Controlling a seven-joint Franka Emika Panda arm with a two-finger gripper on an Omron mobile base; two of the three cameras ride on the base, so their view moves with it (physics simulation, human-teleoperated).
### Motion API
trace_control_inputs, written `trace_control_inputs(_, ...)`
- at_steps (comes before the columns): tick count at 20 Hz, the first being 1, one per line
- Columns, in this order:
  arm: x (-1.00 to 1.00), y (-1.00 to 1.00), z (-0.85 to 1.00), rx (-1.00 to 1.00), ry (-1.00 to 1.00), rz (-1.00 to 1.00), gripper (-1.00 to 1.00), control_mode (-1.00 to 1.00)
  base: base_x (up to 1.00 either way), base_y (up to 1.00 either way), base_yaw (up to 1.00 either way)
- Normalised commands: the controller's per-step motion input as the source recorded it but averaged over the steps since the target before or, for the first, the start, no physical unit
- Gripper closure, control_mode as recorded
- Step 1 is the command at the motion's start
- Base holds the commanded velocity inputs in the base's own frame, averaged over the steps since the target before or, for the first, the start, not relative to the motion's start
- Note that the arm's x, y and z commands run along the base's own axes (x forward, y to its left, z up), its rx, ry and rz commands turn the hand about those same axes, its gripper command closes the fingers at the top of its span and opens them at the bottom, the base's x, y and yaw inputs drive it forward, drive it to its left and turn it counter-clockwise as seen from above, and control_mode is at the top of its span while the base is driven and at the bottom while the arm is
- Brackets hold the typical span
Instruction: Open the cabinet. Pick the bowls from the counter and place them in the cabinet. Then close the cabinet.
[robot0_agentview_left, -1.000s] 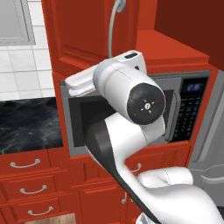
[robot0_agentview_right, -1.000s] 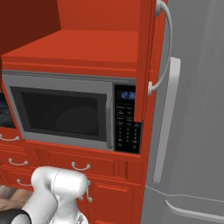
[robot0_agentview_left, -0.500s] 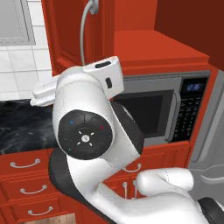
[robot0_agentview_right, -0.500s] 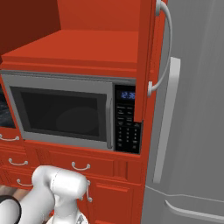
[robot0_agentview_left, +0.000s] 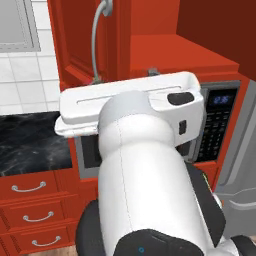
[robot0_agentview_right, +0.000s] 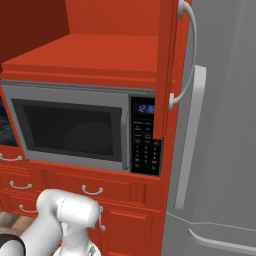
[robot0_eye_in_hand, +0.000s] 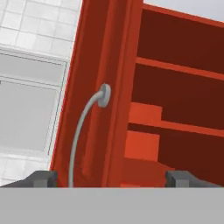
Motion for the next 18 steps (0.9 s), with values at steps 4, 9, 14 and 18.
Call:
trace_control_inputs(4,0.40,-1.00,0.00,0.20,0.17,0.12,-1.00,-1.00,0.00,0.00,0.00)
trace_control_inputs(9,0.31,-1.00,0.00,0.19,0.12,0.20,-1.00,-1.00,0.00,0.00,0.00)
trace_control_inputs(14,0.24,-0.69,0.00,0.17,0.13,0.32,-1.00,-1.00,0.00,0.00,0.00)
trace_control_inputs(18,0.18,-0.24,-0.02,0.26,0.01,0.38,-1.00,-1.00,0.00,0.00,0.00)
